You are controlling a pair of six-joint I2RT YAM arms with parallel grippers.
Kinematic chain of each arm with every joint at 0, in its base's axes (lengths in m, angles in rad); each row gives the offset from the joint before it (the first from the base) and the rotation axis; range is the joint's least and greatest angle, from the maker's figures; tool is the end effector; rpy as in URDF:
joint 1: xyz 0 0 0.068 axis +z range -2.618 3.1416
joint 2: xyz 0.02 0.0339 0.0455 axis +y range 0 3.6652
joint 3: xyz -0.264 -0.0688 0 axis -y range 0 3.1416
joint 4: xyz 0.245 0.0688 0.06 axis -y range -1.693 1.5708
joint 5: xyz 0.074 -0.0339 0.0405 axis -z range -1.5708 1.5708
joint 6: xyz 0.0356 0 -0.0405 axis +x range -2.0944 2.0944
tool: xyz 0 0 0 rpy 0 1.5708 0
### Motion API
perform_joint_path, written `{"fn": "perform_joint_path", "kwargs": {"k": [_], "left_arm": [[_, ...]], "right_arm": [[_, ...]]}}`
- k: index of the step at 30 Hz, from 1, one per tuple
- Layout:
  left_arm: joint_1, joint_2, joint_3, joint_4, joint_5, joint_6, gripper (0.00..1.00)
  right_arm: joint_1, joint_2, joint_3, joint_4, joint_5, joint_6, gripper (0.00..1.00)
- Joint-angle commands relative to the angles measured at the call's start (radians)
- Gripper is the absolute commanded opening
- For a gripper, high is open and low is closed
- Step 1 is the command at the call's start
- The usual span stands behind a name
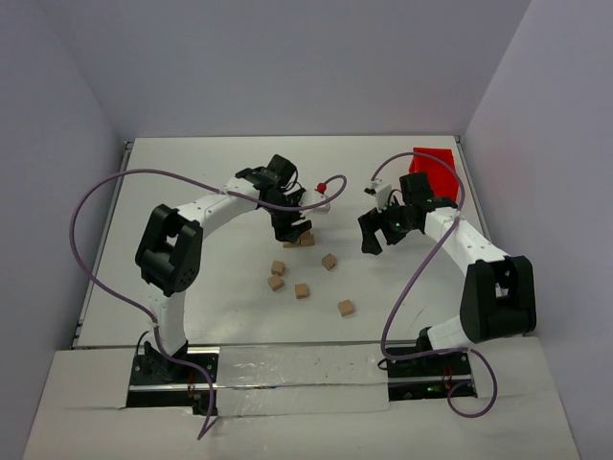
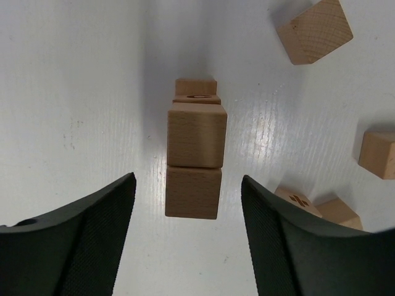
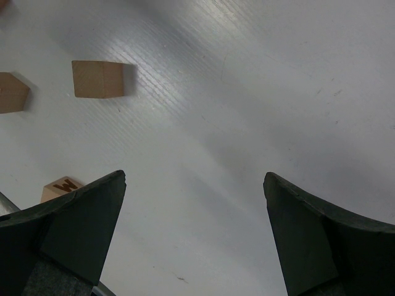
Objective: Build the wood block tower
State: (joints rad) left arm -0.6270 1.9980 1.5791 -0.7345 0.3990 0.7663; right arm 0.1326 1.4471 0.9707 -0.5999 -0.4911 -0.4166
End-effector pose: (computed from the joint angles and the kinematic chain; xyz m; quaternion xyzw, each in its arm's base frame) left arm 0.3327 -0.2581 0.2113 0.6468 0.7091 -0.1793 0.2161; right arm 0.2780 0.0540 0.2237 -0.3123 0.8891 0.1997 0.2684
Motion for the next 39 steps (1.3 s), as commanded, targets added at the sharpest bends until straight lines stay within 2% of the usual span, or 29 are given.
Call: {"fn": "perform_joint_path", "kwargs": {"k": [1, 8, 10, 16, 21, 24, 27, 29, 32, 33, 39], "left_arm": [[-0.010, -0.021, 0.008, 0.030, -0.002, 0.004, 0.80], [-0.002, -0.110, -0.051, 0.031, -0.033, 0.014, 0.90], [0.012, -0.155, -0.076, 0.025, -0.037, 0.015, 0.99], [0.065, -0.318, -0.175, 0.024, -0.014, 0.014, 0.99], [0.167, -0.489, -0.250, 0.043, 0.105, -0.031, 0.99], [0.218, -0.562, -0.280, 0.124, 0.078, -0.177, 0.99], [0.226, -0.613, -0.287, 0.187, -0.132, -0.387, 0.99], [0.256, -0.659, -0.339, 0.199, -0.133, -0.408, 0.99], [0.299, -0.820, -0.439, 0.321, -0.131, -0.470, 0.99], [0.304, -0.909, -0.517, 0.362, -0.145, -0.483, 0.99], [0.346, -0.933, -0.562, 0.346, -0.133, -0.532, 0.99]], "right_arm": [[-0.008, 0.006, 0.045, -0.014, -0.018, -0.008, 1.00], [-0.007, 0.009, 0.046, -0.014, -0.014, -0.007, 1.00], [-0.007, 0.007, 0.048, -0.014, -0.017, -0.008, 1.00], [-0.007, -0.001, 0.043, -0.008, -0.014, -0.002, 1.00], [-0.007, -0.031, 0.032, 0.007, -0.033, 0.001, 1.00], [-0.002, -0.055, 0.028, 0.017, -0.043, 0.002, 1.00], [0.016, -0.075, 0.031, 0.019, -0.042, -0.001, 1.00], [0.044, -0.091, 0.033, 0.025, -0.035, 0.001, 1.00], [0.115, -0.109, 0.039, 0.045, 0.014, 0.020, 1.00], [0.135, -0.111, 0.040, 0.051, 0.032, 0.043, 1.00], [0.288, -0.087, 0.043, 0.105, 0.124, 0.162, 1.00]]}}
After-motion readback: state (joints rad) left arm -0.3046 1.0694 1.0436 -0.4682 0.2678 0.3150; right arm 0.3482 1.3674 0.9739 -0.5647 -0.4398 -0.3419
